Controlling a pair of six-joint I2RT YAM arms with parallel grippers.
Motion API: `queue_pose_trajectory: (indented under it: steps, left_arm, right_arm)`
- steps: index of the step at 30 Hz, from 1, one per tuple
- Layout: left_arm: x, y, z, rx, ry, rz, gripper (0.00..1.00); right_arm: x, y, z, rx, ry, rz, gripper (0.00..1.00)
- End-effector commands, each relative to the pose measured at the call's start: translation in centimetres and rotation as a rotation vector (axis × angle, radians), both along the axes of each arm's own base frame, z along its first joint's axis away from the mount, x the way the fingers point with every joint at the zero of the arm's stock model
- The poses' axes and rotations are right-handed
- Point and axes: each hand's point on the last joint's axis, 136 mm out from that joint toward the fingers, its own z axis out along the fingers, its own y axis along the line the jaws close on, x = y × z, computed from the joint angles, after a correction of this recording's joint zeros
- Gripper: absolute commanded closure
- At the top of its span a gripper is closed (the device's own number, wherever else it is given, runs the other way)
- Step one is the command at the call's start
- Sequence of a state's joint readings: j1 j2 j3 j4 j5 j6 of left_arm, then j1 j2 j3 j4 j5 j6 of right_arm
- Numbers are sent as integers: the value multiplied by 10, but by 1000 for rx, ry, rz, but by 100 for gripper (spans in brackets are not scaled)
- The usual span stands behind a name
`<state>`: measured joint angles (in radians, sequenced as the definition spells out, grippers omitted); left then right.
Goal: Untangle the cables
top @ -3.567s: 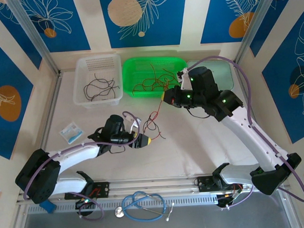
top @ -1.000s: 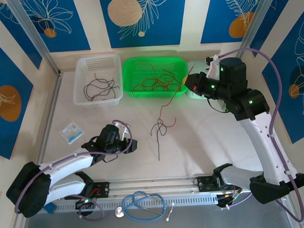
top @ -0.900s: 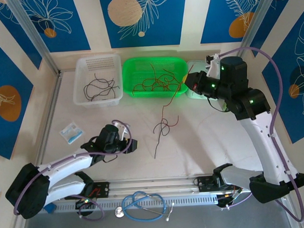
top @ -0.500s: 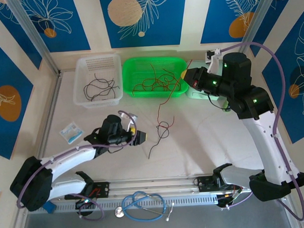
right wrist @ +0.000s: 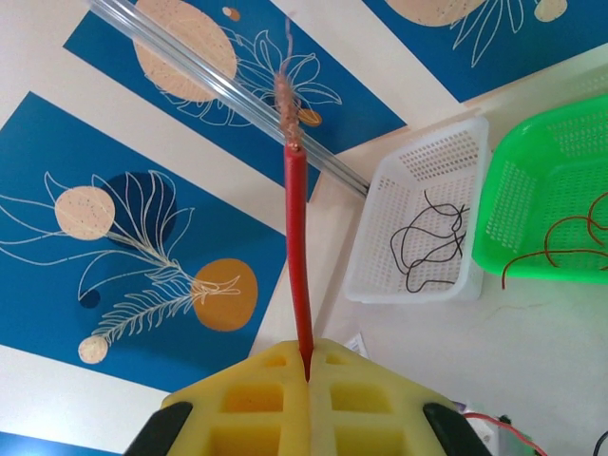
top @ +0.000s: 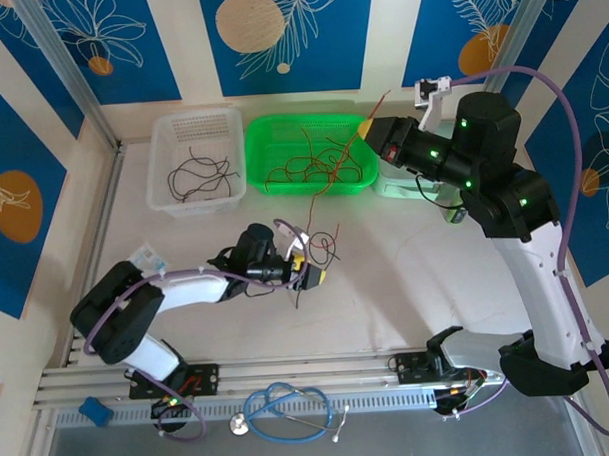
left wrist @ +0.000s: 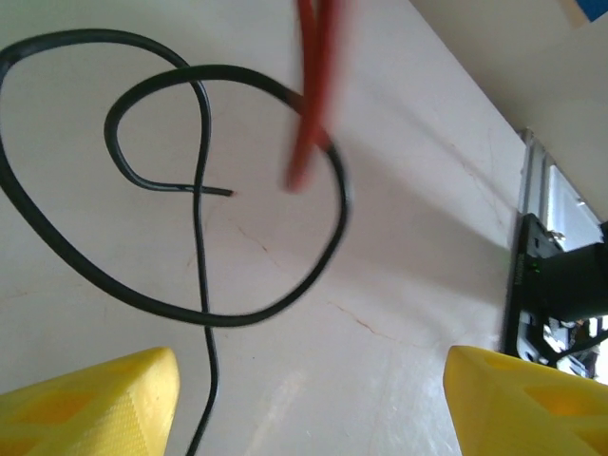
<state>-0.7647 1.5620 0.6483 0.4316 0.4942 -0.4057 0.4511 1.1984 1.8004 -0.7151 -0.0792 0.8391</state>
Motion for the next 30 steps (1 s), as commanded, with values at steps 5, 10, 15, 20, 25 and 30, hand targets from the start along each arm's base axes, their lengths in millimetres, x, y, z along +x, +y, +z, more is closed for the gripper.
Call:
queue_pose_trajectory:
  steps: [5,10,15,20,25,30]
  left_arm:
    - [42,-15,-3,13,-86,116,37]
    - [56,-16,-5,19,-117,168,61]
    - [62,-7,-6,13,-147,232,90]
    - [54,6,1,-5,-162,253,100]
    - [23,25,17,-30,-245,188,81]
    - [-5,52,23,130,-463,154,48]
  right_arm:
    - [-11,-11,28,49,-71,-44,100]
    - [-14,-15,36,60,-93,-58,100]
    - [-18,-16,43,68,-112,-62,100]
    - [-19,-20,46,74,-129,-88,100]
    - [-13,-21,37,78,-127,-127,100]
    - [-3,-11,24,74,-102,-123,100]
